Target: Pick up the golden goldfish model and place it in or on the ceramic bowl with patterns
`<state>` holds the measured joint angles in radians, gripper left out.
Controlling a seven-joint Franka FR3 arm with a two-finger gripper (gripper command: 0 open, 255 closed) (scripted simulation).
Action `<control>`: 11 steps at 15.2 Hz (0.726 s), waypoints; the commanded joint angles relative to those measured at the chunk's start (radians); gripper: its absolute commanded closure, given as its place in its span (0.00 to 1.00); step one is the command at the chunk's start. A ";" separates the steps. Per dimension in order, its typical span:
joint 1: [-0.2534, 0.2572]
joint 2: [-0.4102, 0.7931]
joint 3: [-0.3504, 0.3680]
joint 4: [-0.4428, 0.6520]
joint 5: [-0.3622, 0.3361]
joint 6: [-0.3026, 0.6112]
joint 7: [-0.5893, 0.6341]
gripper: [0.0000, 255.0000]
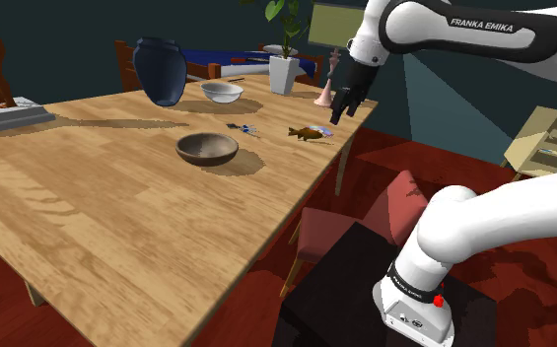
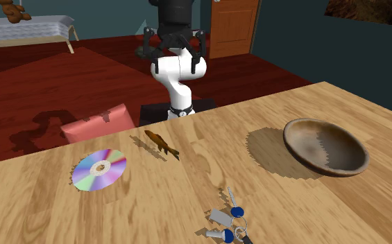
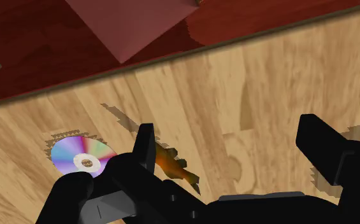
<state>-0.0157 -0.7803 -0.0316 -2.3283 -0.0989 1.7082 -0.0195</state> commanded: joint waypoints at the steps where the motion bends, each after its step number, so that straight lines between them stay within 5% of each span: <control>1: 0.000 0.000 0.000 0.000 0.000 0.000 0.000 0.00; 11: 0.107 0.418 -0.134 0.187 -0.148 0.099 -0.548 0.00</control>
<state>0.0832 -0.4109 -0.1513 -2.1697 -0.2319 1.7989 -0.5005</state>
